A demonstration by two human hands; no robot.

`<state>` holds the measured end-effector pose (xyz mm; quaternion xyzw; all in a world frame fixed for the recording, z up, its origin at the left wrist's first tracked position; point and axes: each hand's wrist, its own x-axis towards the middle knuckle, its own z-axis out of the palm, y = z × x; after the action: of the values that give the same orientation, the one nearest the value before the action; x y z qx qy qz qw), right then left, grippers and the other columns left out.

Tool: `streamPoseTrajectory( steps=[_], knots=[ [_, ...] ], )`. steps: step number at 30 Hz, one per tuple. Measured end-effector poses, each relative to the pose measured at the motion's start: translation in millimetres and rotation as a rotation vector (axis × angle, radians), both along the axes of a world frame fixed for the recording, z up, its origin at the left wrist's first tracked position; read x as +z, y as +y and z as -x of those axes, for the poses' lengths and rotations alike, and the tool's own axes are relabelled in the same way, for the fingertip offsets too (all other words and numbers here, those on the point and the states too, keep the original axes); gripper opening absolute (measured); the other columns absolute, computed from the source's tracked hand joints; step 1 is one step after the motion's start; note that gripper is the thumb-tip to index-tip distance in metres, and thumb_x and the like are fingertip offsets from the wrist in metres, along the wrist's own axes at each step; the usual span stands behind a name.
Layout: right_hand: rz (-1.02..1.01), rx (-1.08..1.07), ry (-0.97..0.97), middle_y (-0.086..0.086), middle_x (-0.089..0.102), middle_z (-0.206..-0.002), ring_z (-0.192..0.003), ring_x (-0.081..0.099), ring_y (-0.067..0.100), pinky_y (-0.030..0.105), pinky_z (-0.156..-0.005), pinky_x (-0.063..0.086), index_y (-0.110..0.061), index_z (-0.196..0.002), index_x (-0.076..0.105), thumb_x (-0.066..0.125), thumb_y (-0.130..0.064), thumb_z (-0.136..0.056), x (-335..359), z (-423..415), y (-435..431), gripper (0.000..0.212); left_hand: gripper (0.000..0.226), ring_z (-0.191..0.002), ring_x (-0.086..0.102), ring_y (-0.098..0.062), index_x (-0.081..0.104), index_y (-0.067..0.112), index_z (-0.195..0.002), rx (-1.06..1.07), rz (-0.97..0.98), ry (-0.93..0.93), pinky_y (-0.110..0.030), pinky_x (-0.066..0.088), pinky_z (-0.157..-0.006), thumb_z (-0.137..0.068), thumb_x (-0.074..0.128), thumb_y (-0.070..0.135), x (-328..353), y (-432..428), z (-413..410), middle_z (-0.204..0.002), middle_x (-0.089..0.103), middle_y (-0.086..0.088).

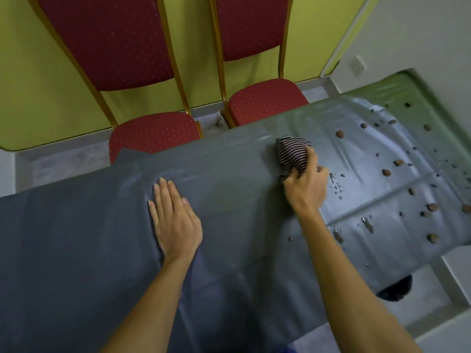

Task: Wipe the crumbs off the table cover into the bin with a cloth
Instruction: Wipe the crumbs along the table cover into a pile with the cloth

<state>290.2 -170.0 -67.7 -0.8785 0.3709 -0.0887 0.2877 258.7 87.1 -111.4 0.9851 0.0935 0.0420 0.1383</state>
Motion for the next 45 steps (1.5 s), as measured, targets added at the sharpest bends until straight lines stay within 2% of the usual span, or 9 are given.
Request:
streamPoseTrajectory(
  steps=[3,10,20,24,29,33,37,40,45],
  knots=[
    [-0.058,-0.016,-0.008,0.011,0.045,-0.113,-0.104,0.056,0.037,0.044,-0.09,0.048,-0.039,-0.15,0.032,0.057,-0.025,-0.092,13.9,12.5,11.2,0.064,0.052,-0.151,0.013,-0.025,0.026,0.0,-0.151,-0.005,-0.005,-0.013,-0.047,0.014,-0.122,-0.103,0.026,0.021,-2.4,-0.4,0.4,-0.162,0.021,-0.012],
    [-0.01,0.576,0.012,0.006,0.043,-0.107,-0.092,0.051,0.03,0.045,-0.074,0.052,-0.044,-0.149,0.031,0.057,-0.021,-0.089,6.1,83.0,113.8,0.069,0.055,-0.151,0.014,-0.025,0.027,0.0,-0.151,-0.029,0.015,-0.032,-0.047,0.013,-0.121,-0.1,0.025,0.022,-6.2,3.2,1.9,-0.161,0.022,-0.014],
    [-0.041,0.024,-0.001,0.008,0.045,-0.113,-0.103,0.056,0.032,0.042,-0.085,0.051,-0.038,-0.151,0.031,0.06,-0.025,-0.094,6.2,111.7,-14.2,0.065,0.052,-0.151,0.013,-0.028,0.029,-0.004,-0.149,-0.045,0.111,-0.009,-0.05,0.012,-0.121,-0.1,0.033,0.013,-8.0,9.9,-3.5,-0.161,0.022,-0.015],
    [-0.045,0.231,-0.128,0.004,0.044,-0.106,-0.09,0.055,0.027,0.034,-0.076,0.048,-0.039,-0.151,0.034,0.063,-0.025,-0.091,18.1,135.6,48.0,0.068,0.052,-0.151,0.01,-0.03,0.027,-0.006,-0.149,-0.052,0.19,-0.08,-0.049,0.008,-0.123,-0.099,0.028,0.009,10.2,7.4,13.5,-0.161,0.018,-0.017],
    [-0.002,0.57,-0.03,0.006,0.046,-0.107,-0.089,0.052,0.029,0.042,-0.072,0.052,-0.039,-0.15,0.032,0.052,-0.03,-0.09,5.3,169.3,100.5,0.064,0.054,-0.152,0.008,-0.026,0.025,-0.003,-0.151,-0.194,0.259,-0.095,-0.043,0.004,-0.123,-0.099,0.026,0.014,24.8,-37.8,111.8,-0.162,0.018,-0.016],
    [-0.033,0.495,-0.019,0.005,0.046,-0.107,-0.09,0.053,0.027,0.042,-0.073,0.053,-0.04,-0.149,0.035,0.058,-0.028,-0.091,-1.6,186.6,62.5,0.063,0.057,-0.152,0.009,-0.027,0.022,-0.005,-0.151,-0.201,0.144,0.042,-0.05,0.015,-0.121,-0.101,0.021,0.024,4.9,-39.1,158.0,-0.162,0.017,-0.016],
    [0.045,0.228,-0.002,0.006,0.047,-0.111,-0.095,0.055,0.028,0.033,-0.076,0.046,-0.038,-0.15,0.035,0.061,-0.027,-0.094,-0.3,203.2,-14.6,0.063,0.058,-0.152,0.008,-0.026,0.019,-0.003,-0.152,-0.223,0.102,0.081,-0.047,0.013,-0.123,-0.103,0.017,0.026,3.8,-34.0,154.9,-0.163,0.015,-0.014],
    [0.019,0.085,0.02,0.012,0.047,-0.12,-0.108,0.055,0.034,0.039,-0.085,0.046,-0.033,-0.151,0.033,0.061,-0.026,-0.095,5.1,210.8,-45.5,0.063,0.057,-0.152,0.007,-0.027,0.018,-0.004,-0.152,-0.223,0.094,0.078,-0.048,0.012,-0.123,-0.103,0.019,0.025,0.6,-35.8,154.6,-0.163,0.014,-0.015],
    [-0.056,0.318,-0.065,0.003,0.045,-0.117,-0.1,0.05,0.019,0.031,-0.083,0.045,-0.039,-0.151,0.03,0.062,-0.025,-0.094,17.6,228.1,-0.1,0.068,0.055,-0.152,0.002,-0.028,0.016,-0.004,-0.152,-0.113,0.174,0.023,-0.045,0.003,-0.124,-0.103,0.031,0.014,20.4,-58.3,176.5,-0.163,0.01,-0.017]
  ],
)
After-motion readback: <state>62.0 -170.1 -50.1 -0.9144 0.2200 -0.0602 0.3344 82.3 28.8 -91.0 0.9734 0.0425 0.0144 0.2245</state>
